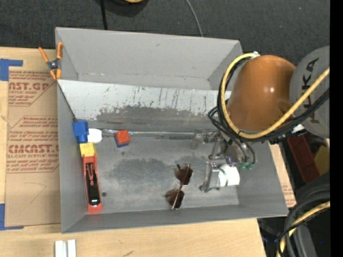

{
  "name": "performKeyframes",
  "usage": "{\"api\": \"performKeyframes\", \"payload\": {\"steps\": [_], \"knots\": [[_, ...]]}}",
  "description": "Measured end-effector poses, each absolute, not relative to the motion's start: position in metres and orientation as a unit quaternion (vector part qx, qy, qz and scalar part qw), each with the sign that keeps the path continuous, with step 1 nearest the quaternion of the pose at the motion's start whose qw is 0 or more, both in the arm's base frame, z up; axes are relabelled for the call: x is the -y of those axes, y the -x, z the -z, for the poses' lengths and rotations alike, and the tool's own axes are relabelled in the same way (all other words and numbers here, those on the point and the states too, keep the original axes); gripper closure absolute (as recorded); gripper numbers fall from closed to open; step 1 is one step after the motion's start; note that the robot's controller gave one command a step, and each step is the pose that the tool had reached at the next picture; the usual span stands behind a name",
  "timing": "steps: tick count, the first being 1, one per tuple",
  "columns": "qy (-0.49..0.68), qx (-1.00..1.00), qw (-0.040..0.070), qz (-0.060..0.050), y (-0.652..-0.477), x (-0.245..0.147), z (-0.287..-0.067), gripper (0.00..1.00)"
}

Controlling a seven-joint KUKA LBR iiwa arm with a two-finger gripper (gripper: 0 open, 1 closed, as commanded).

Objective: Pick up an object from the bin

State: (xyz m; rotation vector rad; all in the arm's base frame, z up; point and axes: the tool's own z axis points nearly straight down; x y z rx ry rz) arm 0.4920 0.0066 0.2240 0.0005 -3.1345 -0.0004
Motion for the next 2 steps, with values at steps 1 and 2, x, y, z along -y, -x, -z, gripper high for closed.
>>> {"api": "performKeyframes", "payload": {"steps": [1, 2], "knots": [[0.0, 1.0, -0.001, 0.0, -0.493, -0.007, -0.228, 0.0], [-0.06, 0.998, -0.001, 0.0, -0.492, -0.013, -0.184, 0.0]]}}
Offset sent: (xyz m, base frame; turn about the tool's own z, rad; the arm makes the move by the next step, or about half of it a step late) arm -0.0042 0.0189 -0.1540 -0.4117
